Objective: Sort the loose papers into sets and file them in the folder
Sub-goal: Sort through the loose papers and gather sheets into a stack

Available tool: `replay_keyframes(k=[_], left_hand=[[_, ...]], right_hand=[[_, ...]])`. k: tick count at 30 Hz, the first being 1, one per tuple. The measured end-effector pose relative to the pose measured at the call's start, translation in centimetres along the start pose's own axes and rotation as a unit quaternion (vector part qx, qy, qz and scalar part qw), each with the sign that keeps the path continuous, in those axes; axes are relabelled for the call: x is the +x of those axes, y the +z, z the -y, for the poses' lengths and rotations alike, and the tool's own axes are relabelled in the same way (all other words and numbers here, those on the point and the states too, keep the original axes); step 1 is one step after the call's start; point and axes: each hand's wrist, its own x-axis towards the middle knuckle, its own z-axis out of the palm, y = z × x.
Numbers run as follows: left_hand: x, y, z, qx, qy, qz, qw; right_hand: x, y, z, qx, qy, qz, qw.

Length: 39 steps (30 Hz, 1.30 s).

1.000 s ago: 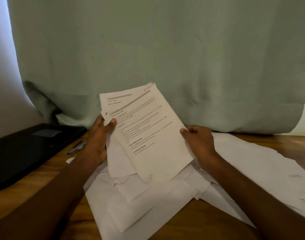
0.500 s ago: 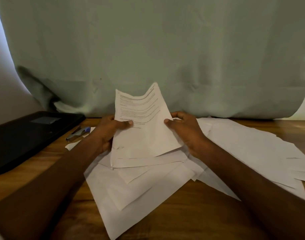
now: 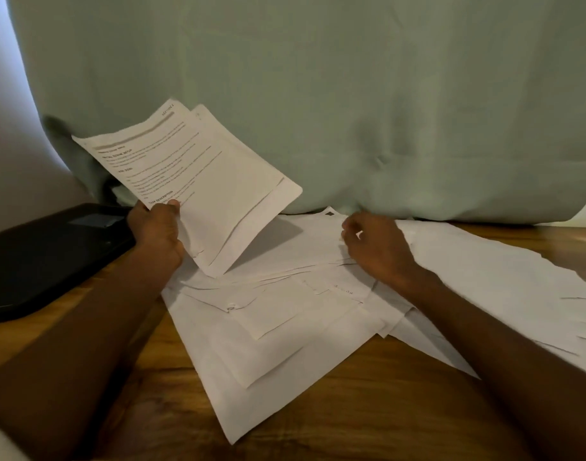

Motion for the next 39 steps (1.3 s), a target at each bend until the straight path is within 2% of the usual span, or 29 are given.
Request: replay_keyframes(k=[2, 4, 5, 10, 11, 15, 18, 21, 23, 25, 27, 29, 30, 32, 34, 37, 39], left_hand=[[-0.1, -0.1, -0.1, 0.005, 0.001, -0.006, 1.0], [-0.3, -0.2, -0.1, 0.008, -0.004, -0.001, 1.0], [-0.5, -0.1, 0.0, 0.011, -0.011, 0.002, 1.0], [-0.9, 0.2, -0.3, 0.019, 0.0, -0.007, 1.0], [-0.9, 0.2, -0.5, 0.021, 0.001, -0.01, 1.0], [-0.7, 0.0, -0.3, 0.047, -0.011, 0.008, 0.999], [-0.8, 0.2, 0.4, 0.058, -0.023, 0.051, 0.997], [-1.2, 0.7, 0.5, 0.064, 0.012, 0.079, 0.995], [-1.5, 1.0, 0.3, 0.082, 0.061, 0.086, 0.991], [-1.6, 1.3, 0.2, 0.098, 0.108, 0.081, 0.986], [-1.9, 1.6, 0.2, 0.113, 0.134, 0.076, 0.982], [-2.6, 2.0, 0.1, 0.133, 0.151, 0.078, 0.976], [-3.0, 2.2, 0.1, 0.137, 0.156, 0.085, 0.974], [-3.8, 2.5, 0.1, 0.126, 0.152, 0.11, 0.974], [-4.9, 3.0, 0.0, 0.09, 0.119, 0.139, 0.979], [-6.4, 3.7, -0.1, 0.023, 0.029, 0.205, 0.978], [-7.3, 4.0, 0.0, -0.016, -0.026, 0.264, 0.964]], right_hand=[[-0.8, 0.7, 0.4, -0.085, -0.089, 0.106, 0.987], [-1.3, 1.1, 1.0, -0.163, -0.122, 0.193, 0.96], [-1.5, 1.0, 1.1, -0.181, -0.123, 0.206, 0.954], [-0.5, -1.2, 0.6, -0.187, -0.055, 0.066, 0.979], [-0.5, -1.5, 0.4, -0.189, -0.028, 0.057, 0.98], [-0.6, -1.0, -0.6, -0.222, 0.086, 0.14, 0.961], [-0.3, -1.5, -0.7, -0.186, 0.106, 0.152, 0.965], [0.4, -2.2, -1.4, -0.1, 0.129, 0.096, 0.982], [0.9, -2.3, -2.2, -0.006, 0.145, 0.008, 0.989], [1.3, -2.4, -2.7, 0.109, 0.155, -0.107, 0.976], [1.5, -3.3, -2.3, 0.208, 0.102, -0.243, 0.942], [1.1, -4.8, -0.8, 0.24, -0.042, -0.35, 0.904], [0.6, -5.4, 0.3, 0.227, -0.126, -0.37, 0.892], [-0.6, -5.9, 2.8, 0.172, -0.261, -0.352, 0.882], [-1.6, -5.0, 4.8, 0.105, -0.336, -0.278, 0.894], [-2.5, -1.9, 5.7, 0.021, -0.371, -0.151, 0.916], [-2.8, -0.3, 5.6, 0.038, -0.358, -0.125, 0.925]])
